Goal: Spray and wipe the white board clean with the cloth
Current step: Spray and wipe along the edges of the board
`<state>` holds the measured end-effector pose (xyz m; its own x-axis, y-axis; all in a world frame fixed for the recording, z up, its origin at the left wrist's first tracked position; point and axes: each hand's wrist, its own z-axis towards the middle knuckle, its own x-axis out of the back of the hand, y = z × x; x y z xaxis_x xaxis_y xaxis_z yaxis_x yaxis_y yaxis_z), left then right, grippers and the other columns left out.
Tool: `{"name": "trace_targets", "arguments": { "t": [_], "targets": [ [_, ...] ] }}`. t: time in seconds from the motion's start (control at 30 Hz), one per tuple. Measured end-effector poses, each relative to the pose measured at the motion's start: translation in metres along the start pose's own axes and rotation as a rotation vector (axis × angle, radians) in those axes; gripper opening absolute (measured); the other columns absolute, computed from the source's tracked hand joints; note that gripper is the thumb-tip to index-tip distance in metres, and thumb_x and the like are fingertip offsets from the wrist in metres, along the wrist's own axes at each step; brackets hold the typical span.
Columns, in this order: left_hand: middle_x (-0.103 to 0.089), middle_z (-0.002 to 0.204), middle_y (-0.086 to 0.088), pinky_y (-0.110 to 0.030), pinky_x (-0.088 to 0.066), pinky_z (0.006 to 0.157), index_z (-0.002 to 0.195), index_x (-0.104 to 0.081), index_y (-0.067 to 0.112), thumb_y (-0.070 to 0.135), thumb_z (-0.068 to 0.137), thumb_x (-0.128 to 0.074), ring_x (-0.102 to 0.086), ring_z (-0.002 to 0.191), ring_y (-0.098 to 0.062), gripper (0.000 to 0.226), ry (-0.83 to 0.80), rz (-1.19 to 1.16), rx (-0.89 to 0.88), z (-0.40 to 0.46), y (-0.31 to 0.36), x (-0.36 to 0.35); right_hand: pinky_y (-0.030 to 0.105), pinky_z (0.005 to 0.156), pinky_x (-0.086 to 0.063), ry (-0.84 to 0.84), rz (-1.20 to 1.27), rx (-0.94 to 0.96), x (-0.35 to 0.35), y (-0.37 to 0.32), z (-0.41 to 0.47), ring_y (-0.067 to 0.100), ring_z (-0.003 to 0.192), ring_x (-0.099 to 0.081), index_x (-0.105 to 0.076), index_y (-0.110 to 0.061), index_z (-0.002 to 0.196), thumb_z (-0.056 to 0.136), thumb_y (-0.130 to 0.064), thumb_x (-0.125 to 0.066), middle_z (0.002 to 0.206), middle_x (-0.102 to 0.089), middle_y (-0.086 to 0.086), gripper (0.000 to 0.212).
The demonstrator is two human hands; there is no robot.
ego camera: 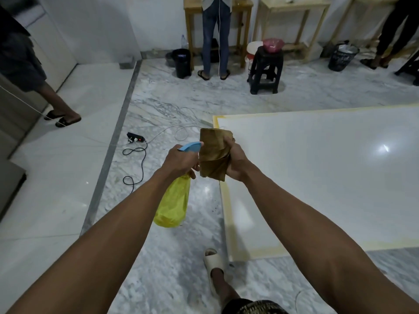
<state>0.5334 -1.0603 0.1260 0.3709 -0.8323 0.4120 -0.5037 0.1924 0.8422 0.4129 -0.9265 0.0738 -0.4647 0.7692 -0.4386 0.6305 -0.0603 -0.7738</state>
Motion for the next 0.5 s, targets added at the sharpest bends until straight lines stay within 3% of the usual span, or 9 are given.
{"name": "trace_targets", "arguments": {
  "t": [0.13, 0.3, 0.4, 0.5],
  "targets": [
    [-0.073, 0.069, -0.007, -0.028, -0.057, 0.051, 0.122, -0.070, 0.030, 0.006, 0.089, -0.056, -0.071, 0.057, -0.017, 0.043, -0.007, 0.017, 0.025, 0.056, 0.014, 0.008, 0.035, 0.085, -0.056, -0.013, 0.045, -0.016, -0.007, -0.024, 0.055, 0.023, 0.097, -0.071, -0.067, -0.009, 0.120, 0.101, -0.050, -0.042, 0.111, -0.073, 0.012, 0.052],
    [-0.072, 0.058, -0.004, -0.035, -0.062, 0.061, 0.110, -0.071, 0.005, 0.018, 0.088, -0.060, -0.069, 0.046, -0.019, 0.028, 0.074, 0.086, 0.120, 0.135, 0.023, 0.011, 0.035, 0.081, -0.057, -0.016, 0.094, -0.040, -0.009, -0.052, 0.120, 0.024, 0.095, -0.071, -0.067, -0.007, 0.121, 0.102, -0.047, -0.041, 0.111, -0.073, 0.014, 0.051],
    [-0.076, 0.070, -0.008, -0.044, -0.066, 0.075, 0.105, -0.071, 0.003, 0.016, 0.085, -0.061, -0.072, 0.048, -0.021, 0.026, 0.106, 0.106, 0.111, 0.172, 0.030, 0.013, 0.037, 0.086, -0.057, -0.004, 0.089, -0.048, -0.004, -0.059, 0.151, 0.027, 0.104, -0.068, -0.066, -0.007, 0.125, 0.101, -0.049, -0.041, 0.117, -0.071, 0.015, 0.054],
    [-0.078, 0.078, -0.011, -0.053, -0.067, 0.077, 0.108, -0.071, 0.000, 0.010, 0.085, -0.064, -0.076, 0.056, -0.029, 0.027, 0.093, 0.054, 0.087, 0.199, 0.035, 0.015, 0.043, 0.098, -0.052, 0.111, 0.033, -0.109, 0.010, -0.054, 0.172, 0.032, 0.116, -0.063, -0.064, -0.009, 0.128, 0.098, -0.054, -0.046, 0.125, -0.067, 0.017, 0.057]
  ]
}}
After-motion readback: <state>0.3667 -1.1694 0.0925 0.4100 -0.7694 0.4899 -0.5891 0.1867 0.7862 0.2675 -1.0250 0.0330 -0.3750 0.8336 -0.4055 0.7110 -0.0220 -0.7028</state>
